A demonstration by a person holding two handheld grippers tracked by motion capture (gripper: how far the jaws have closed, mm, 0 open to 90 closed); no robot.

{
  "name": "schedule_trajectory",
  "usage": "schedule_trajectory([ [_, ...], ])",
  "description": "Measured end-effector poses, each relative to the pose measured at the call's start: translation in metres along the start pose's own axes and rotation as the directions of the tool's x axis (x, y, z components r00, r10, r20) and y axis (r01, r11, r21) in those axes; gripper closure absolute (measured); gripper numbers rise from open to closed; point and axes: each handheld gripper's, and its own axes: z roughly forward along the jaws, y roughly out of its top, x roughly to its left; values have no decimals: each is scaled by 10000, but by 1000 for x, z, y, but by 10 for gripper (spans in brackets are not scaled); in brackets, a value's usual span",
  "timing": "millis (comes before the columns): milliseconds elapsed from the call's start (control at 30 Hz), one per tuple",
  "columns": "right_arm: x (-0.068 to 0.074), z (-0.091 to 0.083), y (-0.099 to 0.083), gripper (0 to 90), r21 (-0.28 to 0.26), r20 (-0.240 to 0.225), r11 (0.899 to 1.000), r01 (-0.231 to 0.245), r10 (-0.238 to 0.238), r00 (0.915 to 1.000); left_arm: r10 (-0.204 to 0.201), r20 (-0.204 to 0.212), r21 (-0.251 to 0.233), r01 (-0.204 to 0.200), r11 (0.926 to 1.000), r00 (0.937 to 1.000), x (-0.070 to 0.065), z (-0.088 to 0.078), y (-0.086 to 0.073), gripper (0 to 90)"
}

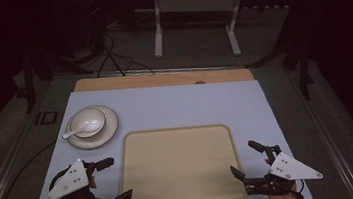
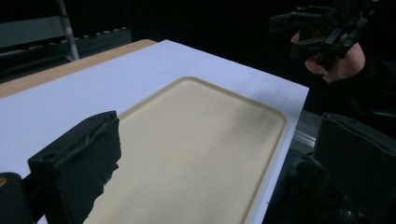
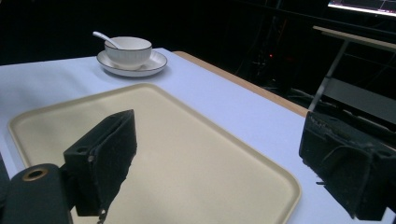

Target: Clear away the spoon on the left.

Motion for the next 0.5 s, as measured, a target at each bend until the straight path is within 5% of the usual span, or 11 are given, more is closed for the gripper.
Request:
schedule_trajectory([
  [500,1,-1,1,113,-133,-59,9999,80,-81,9999,381,-595,-85,-387,9992,9975,8,-13,37,27],
])
